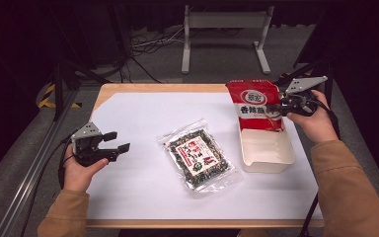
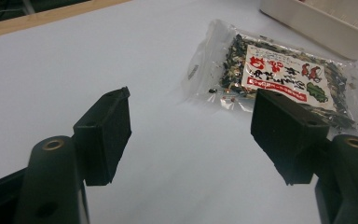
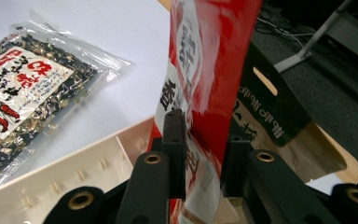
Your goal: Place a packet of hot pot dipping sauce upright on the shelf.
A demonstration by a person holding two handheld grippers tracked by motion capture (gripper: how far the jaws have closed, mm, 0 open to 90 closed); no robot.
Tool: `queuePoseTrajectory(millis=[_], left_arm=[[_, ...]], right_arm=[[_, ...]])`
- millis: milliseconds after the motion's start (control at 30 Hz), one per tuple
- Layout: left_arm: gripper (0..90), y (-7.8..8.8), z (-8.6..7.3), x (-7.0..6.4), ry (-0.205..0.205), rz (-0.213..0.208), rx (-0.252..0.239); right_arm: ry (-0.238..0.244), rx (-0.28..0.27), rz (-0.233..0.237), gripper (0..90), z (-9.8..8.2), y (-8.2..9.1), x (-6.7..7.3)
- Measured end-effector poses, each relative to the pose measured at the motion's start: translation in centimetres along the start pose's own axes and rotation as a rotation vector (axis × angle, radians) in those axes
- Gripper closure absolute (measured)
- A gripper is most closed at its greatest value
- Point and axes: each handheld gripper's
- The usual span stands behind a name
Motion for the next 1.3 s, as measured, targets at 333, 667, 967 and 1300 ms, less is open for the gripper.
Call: queuePoseTrajectory(millis=[333, 667, 967, 1300], left_arm=[[29.5, -0.1, 0.0, -0.1, -0.003, -0.005, 0.008], [29.5, -0.1, 0.0, 0.0, -0.003, -0.001, 0.008], [29.5, -0.2, 0.1, -0.2, -0.007, -0.004, 0.009], [29.5, -0.5, 0.2, -0.3, -0.007, -0.01, 0.017]], right_arm=[[-0.032, 0.115, -0.027, 85.4, -1.7, -0.6, 0.0], [0.033, 0.12, -0.101, 86.0, -2.2, -1.4, 0.1], [-0.007, 0.157, -0.079, 86.4, -3.7, -1.7, 0.2], [-0.122, 0.173, -0.057, 86.3, -5.7, -2.3, 0.1]])
Point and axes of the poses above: each handheld gripper's, and its own axes: y roughly backward along the jaws, z roughly out of its top, x roughly to its left, and after that the axes turned 12 degrees about z, right-handed
